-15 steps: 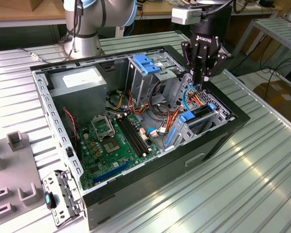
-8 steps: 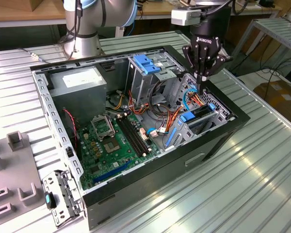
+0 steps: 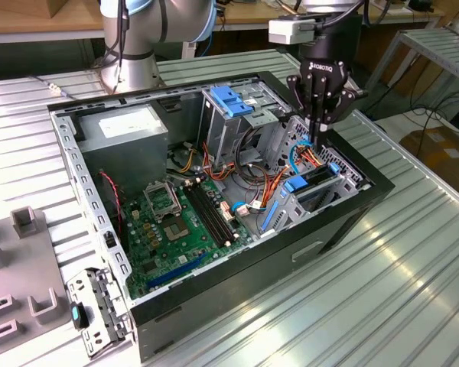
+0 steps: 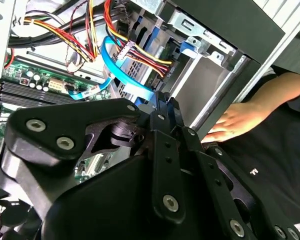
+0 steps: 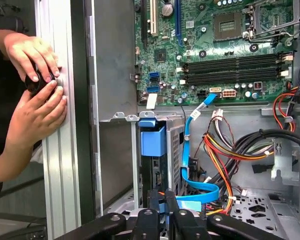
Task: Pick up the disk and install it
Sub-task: 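Insert the second disk wire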
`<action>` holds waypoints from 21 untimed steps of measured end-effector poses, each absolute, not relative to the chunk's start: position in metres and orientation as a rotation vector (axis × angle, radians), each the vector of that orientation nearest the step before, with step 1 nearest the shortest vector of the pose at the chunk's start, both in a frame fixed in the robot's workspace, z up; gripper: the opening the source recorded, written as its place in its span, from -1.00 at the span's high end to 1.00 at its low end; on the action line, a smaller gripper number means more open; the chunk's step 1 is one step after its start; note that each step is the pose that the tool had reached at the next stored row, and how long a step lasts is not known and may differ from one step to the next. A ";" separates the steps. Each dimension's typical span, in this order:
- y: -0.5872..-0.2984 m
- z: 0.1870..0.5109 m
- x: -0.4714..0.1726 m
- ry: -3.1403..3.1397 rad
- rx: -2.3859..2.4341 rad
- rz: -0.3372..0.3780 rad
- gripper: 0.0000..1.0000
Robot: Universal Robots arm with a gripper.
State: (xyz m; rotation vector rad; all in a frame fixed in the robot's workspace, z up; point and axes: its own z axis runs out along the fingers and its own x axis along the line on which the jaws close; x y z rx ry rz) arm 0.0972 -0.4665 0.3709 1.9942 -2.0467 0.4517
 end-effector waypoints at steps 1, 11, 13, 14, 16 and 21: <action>-0.466 0.370 0.097 -2.043 1.991 0.458 0.62; -0.466 0.370 0.097 -2.033 1.982 0.472 0.47; -0.466 0.369 0.097 -2.031 1.980 0.474 0.47; -0.466 0.369 0.097 -2.028 1.977 0.480 0.47; -0.466 0.369 0.097 -2.020 1.971 0.489 0.47; -0.465 0.367 0.097 -2.010 1.963 0.481 0.47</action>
